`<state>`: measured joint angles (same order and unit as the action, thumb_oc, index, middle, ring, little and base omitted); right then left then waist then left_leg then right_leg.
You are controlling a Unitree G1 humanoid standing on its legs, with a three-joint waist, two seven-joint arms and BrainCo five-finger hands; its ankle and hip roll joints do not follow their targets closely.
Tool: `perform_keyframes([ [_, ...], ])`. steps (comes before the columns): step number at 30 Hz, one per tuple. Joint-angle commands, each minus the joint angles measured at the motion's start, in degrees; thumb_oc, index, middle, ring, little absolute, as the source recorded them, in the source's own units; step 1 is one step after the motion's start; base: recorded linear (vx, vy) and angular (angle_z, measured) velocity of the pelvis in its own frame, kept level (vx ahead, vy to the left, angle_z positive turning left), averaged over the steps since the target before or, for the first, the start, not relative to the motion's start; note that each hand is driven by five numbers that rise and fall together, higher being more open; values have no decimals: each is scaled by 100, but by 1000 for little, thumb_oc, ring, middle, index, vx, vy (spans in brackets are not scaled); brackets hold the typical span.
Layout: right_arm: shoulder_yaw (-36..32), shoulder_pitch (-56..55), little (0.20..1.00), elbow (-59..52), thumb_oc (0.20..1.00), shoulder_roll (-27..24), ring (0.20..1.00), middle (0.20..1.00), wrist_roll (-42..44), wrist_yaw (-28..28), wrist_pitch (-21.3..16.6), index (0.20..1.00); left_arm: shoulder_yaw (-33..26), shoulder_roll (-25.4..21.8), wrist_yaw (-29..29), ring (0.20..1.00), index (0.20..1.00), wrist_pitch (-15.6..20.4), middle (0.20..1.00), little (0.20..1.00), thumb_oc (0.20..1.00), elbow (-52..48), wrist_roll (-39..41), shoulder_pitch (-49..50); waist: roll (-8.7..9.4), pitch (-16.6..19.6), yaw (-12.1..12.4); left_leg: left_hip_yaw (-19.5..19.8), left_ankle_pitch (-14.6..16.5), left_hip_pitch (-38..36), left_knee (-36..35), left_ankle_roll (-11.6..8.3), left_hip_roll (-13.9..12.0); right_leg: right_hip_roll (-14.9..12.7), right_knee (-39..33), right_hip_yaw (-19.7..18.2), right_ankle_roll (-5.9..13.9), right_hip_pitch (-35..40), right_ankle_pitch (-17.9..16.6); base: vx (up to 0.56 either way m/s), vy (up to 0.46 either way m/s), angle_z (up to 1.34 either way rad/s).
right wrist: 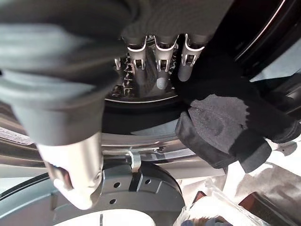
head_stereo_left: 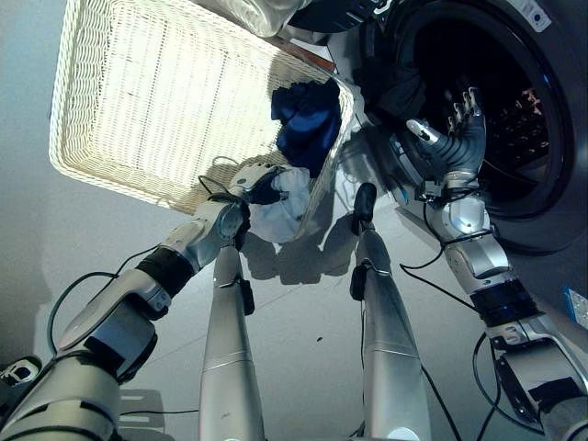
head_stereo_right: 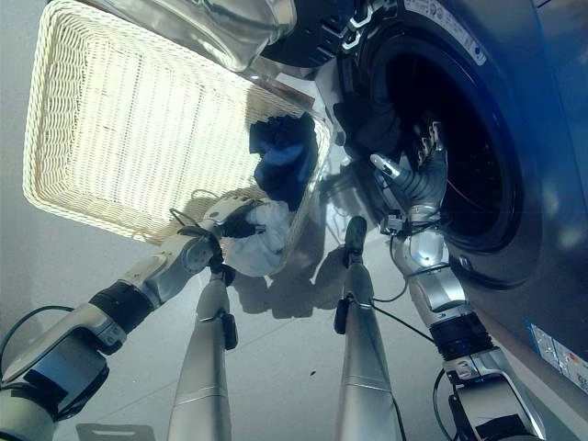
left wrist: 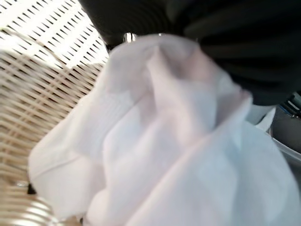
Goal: Put the clothes into the washing machine.
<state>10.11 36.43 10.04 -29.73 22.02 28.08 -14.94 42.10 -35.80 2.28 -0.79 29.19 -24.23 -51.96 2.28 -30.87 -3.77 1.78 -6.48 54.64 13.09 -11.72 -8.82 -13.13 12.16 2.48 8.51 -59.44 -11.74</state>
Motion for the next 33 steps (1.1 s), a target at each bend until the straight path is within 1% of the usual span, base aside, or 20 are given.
perform_keyframes([
  [1, -117, -27, 1000, -288, 1000, -84, 1000, 1000, -89, -34, -343, 1000, 194, 213, -247, 200, 200, 78, 200, 200, 200, 60, -162, 469, -49, 107, 62, -227, 55, 66, -41, 447, 349, 246, 202, 365, 456, -29, -142, 0, 0, 0],
  [6, -130, -38, 1000, -289, 1000, -39, 1000, 1000, -127, -39, -352, 1000, 169, 240, -248, 200, 200, 120, 200, 200, 200, 105, -150, 497, -52, 107, 67, -225, 49, 67, -63, 443, 352, 251, 192, 368, 455, -30, -143, 0, 0, 0],
  [8, -127, -45, 1000, -296, 1000, -33, 1000, 1000, -98, -94, -338, 1000, 142, 247, -228, 200, 200, 103, 200, 200, 200, 105, 111, 533, -51, 107, 68, -222, 47, 66, -62, 442, 346, 255, 193, 364, 450, -27, -146, 0, 0, 0],
  [9, -128, -42, 1000, -303, 1000, -33, 1000, 1000, -56, -165, -316, 1000, 65, 288, -68, 200, 200, 106, 200, 200, 200, 104, 500, 585, -51, 107, 75, -223, 38, 63, -79, 443, 345, 259, 186, 365, 451, -26, -154, 0, 0, 0],
  [10, -128, -42, 1000, -303, 1000, -33, 1000, 1000, -56, -165, -316, 1000, 65, 288, -68, 200, 200, 106, 200, 200, 200, 104, 500, 585, -51, 107, 75, -223, 38, 63, -79, 443, 345, 259, 186, 365, 451, -26, -154, 0, 0, 0],
  [12, -110, -67, 1000, -318, 1000, -27, 1000, 1000, 43, -346, -307, 1000, -228, 394, 327, 200, 200, 268, 200, 200, 200, 106, 1639, 764, -54, 107, 94, -223, 21, 72, -87, 446, 341, 266, 195, 362, 450, -38, -154, 0, 0, 0],
  [13, -107, -67, 1000, -317, 1000, -25, 1000, 1000, 71, -382, -300, 1000, -279, 411, 350, 200, 200, 299, 200, 200, 200, 109, 1775, 788, -55, 107, 95, -224, 19, 70, -88, 446, 341, 264, 198, 363, 451, -37, -150, 0, 0, 0],
  [14, -103, -86, 1000, -324, 1000, 11, 1000, 1000, 179, -519, -298, 1000, -598, 519, 549, 200, 200, 604, 200, 200, 200, 140, 2512, 925, -64, 107, 120, -218, 7, 68, -97, 446, 340, 256, 204, 367, 448, -34, -140, 0, 0, 0],
  [17, -130, -148, 1000, -391, 1000, 104, 1000, 1000, 547, -866, -252, 1000, -1194, 655, 661, 200, 200, 1314, 200, 200, 200, 66, 3547, 1162, -104, 107, 161, -199, -19, 66, -126, 437, 359, 239, 209, 371, 439, -37, -122, 0, 0, 0],
  [18, -152, -201, 1000, -473, 1000, 170, 1000, 1000, 783, -1049, -215, 1000, -1449, 715, 649, 200, 200, 1638, 200, 200, 200, -37, 3971, 1265, -128, 107, 181, -193, -27, 62, -150, 441, 381, 241, 211, 368, 432, -44, -111, 0, 0, 0],
  [19, -151, -210, 1000, -482, 1000, 175, 1000, 1000, 813, -1081, -211, 1000, -1480, 717, 656, 200, 200, 1703, 200, 200, 200, -51, 4048, 1283, -130, 107, 178, -192, -28, 57, -153, 441, 384, 239, 213, 368, 432, -42, -109, 0, 0, 0],
  [21, -183, -347, 1000, -647, 1000, 334, 1000, 1000, 1299, -1399, -153, 1000, -1921, 857, 554, 200, 200, 2271, 200, 200, 200, -368, 4788, 1490, -178, 107, 216, -180, -33, 55, -176, 450, 418, 229, 230, 353, 412, -58, -79, 0, 0, 0],
  [22, -183, -347, 1000, -647, 1000, 334, 1000, 1000, 1299, -1399, -153, 1000, -1921, 857, 554, 200, 200, 2271, 200, 200, 200, -368, 4788, 1490, -178, 107, 216, -180, -33, 55, -176, 450, 418, 229, 230, 353, 412, -58, -79, 0, 0, 0],
  [23, -189, -474, 1000, -793, 1000, 456, 1000, 1000, 1435, -1539, -139, 1000, -2114, 912, 502, 200, 200, 2530, 200, 200, 200, -615, 5069, 1637, -194, 107, 226, -171, -35, 37, -201, 463, 445, 237, 219, 353, 394, -40, -61, 0, 0, 0],
  [24, -189, -474, 1000, -793, 1000, 456, 1000, 1000, 1435, -1539, -139, 1000, -2114, 912, 502, 200, 200, 2530, 200, 200, 200, -615, 5069, 1637, -194, 107, 226, -171, -35, 37, -201, 463, 445, 237, 219, 353, 394, -40, -61, -10, 37, 0],
  [25, -177, -675, 1000, -1126, 1000, 667, 1000, 1000, 1714, -1856, -81, 1000, -2452, 1078, 442, 200, 200, 3020, 200, 200, 200, -1227, 5433, 1916, -224, 107, 269, -148, -50, 16, -266, 497, 497, 246, 185, 366, 355, -20, -40, 0, 0, 0],
  [27, -167, -747, 1000, -1336, 1000, 748, 1000, 1000, 1724, -2014, -40, 1000, -2592, 1149, 473, 200, 200, 3286, 200, 200, 200, -1549, 5507, 2031, -231, 107, 287, -125, -61, 10, -296, 521, 522, 253, 177, 374, 331, -8, -28, -5, 16, 0],
  [28, -164, -753, 1000, -1357, 1000, 755, 1000, 1000, 1721, -2022, -29, 1000, -2600, 1154, 462, 200, 200, 3276, 200, 200, 200, -1572, 5518, 2040, -230, 107, 286, -125, -63, 6, -300, 522, 523, 253, 176, 374, 330, -5, -28, 0, 0, 0],
  [31, -113, -761, 1000, -1721, 1000, 772, 1000, 1000, 1700, -2248, 124, 1000, -2787, 1286, 363, 200, 200, 3598, 200, 200, 200, -2032, 5736, 2125, -232, 107, 304, -99, -88, 4, -327, 544, 550, 263, 159, 376, 300, 17, -13, 0, 0, 0],
  [33, -72, -756, 1000, -1870, 1000, 779, 1000, 1000, 1639, -2297, 204, 1000, -2821, 1315, 370, 200, 200, 3657, 200, 200, 200, -2190, 5702, 2131, -231, 107, 306, -83, -99, 9, -338, 549, 559, 272, 145, 374, 291, 20, -14, 0, 0, 0],
])
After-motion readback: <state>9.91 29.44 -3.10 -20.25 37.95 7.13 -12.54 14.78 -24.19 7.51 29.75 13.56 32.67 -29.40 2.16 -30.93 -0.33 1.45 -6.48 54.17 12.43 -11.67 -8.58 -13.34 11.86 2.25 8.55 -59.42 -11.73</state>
